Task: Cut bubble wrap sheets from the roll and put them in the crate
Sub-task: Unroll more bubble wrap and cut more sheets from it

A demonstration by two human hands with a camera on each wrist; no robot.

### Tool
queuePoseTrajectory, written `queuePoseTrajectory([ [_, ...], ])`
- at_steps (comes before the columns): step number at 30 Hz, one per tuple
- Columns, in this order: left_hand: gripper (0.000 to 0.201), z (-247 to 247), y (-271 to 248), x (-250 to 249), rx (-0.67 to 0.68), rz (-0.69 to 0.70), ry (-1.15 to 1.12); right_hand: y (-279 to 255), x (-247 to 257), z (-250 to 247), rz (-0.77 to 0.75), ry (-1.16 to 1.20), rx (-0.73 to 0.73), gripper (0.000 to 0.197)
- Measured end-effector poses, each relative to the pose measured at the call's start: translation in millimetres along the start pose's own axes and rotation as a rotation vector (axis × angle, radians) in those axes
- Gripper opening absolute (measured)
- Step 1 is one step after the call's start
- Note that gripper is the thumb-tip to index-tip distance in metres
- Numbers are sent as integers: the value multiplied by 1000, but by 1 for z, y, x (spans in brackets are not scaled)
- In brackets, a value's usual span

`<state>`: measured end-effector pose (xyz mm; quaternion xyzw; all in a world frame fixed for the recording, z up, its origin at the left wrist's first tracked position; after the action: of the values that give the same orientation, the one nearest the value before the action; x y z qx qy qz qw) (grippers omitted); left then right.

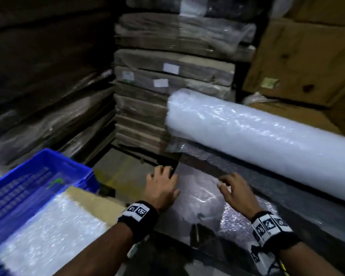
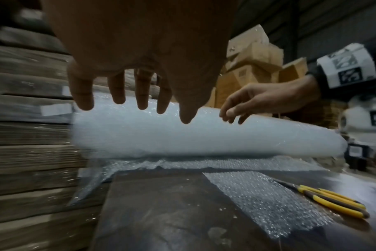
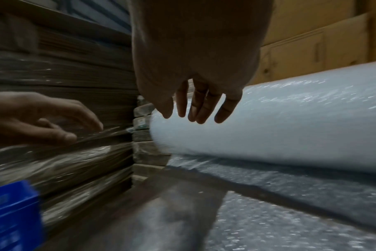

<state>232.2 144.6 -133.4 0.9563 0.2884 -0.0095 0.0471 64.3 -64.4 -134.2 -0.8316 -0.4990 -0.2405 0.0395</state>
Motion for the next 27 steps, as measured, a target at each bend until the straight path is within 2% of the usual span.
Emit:
queuePoseTrajectory([
  [3, 52, 10, 34, -56, 95, 72, 2, -13, -60, -46, 94, -94, -29, 44],
  [4, 53, 14, 46, -75, 115, 88, 15, -17, -80, -64, 124, -121, -46, 47],
  [7, 52, 31, 78, -129, 165, 90, 31, -25, -133, -121, 210, -274, -53, 40],
  [12, 51, 69, 124, -188, 292, 81, 96, -16, -222, -189, 252, -402, -24, 66],
  [16, 53, 92, 161, -202, 387, 58, 177, 15, -266, -215, 259, -511, 0, 95],
  [20, 52, 110, 205, -202, 383, 99, 271, 55, -292, -223, 270, -607, 108, 124],
  [24, 43, 131, 246, -195, 359, 167, 336, 71, -318, -214, 354, -598, 239, 139],
  [27, 40, 146, 271, -191, 362, 209, 345, 76, -333, -207, 376, -580, 240, 146],
])
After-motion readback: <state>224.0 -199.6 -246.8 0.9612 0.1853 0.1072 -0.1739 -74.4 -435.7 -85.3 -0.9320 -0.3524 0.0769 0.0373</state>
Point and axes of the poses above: each hand's wrist, its own y-axis towards the middle knuckle, its own z-axis out of the palm, x = y × z, the point moved 2 cm from there along y, towards the middle knuckle, and after that the axes turned 3 degrees about y, right-handed, at the moved point
